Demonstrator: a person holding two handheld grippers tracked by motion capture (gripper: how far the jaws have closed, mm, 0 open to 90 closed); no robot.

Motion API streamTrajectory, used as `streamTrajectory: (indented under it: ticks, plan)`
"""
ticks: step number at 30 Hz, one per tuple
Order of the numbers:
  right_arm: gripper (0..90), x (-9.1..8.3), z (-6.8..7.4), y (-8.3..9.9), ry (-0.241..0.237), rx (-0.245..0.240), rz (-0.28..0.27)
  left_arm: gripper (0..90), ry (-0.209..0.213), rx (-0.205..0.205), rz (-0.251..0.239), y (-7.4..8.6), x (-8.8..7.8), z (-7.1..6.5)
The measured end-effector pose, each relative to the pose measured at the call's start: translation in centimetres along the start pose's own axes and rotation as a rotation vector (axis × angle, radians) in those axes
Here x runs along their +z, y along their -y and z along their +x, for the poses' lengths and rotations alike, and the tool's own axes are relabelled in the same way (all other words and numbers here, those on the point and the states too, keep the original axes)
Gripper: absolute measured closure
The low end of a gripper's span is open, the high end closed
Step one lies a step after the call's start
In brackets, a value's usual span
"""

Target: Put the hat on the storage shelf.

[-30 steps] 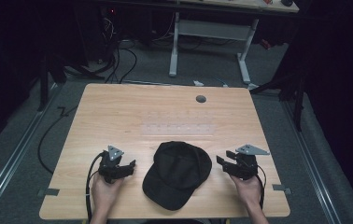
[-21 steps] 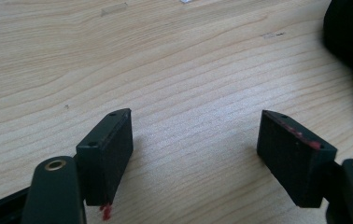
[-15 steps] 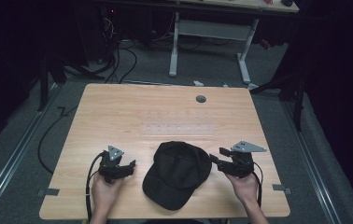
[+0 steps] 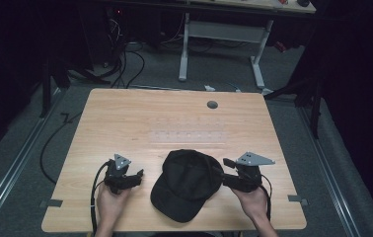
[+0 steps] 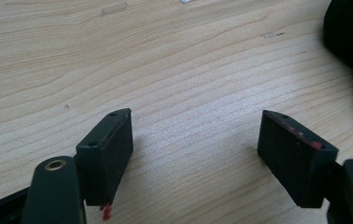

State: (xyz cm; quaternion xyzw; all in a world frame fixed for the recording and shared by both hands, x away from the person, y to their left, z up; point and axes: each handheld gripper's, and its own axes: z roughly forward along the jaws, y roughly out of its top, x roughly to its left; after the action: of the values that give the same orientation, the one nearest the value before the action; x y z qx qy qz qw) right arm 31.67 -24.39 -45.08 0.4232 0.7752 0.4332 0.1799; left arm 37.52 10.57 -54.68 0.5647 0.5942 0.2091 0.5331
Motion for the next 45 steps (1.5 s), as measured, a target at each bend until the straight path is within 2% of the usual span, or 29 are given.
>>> streamTrajectory:
  ticks: [6,11,21,26,31,39,45]
  plan:
    - [49.5,1.4,0.8,0.4,-0.005,0.008,0.019,26.9,0.0,0.0,0.0,0.0,0.0,0.0]
    - [57.0,2.3,1.1,0.7,0.024,-0.006,0.033,26.9,0.0,0.0,0.0,0.0,0.0,0.0]
    - [69.3,3.4,1.6,0.9,0.027,0.006,0.053,26.8,-0.001,0.001,-0.001,0.0,0.0,0.0]
    - [78.1,3.6,1.7,1.0,0.035,0.017,0.048,26.8,-0.001,0.0,-0.002,0.0,0.0,0.0]
    - [83.2,3.6,1.7,1.0,0.061,0.03,0.035,26.8,-0.001,0.0,0.0,0.0,0.0,0.0]
    - [86.2,3.6,1.5,1.1,0.082,0.045,0.013,26.8,-0.001,0.001,-0.002,0.0,0.0,0.0]
    - [86.7,3.5,1.0,1.1,0.059,0.056,0.019,26.7,-0.002,0.003,-0.001,0.0,0.0,0.0]
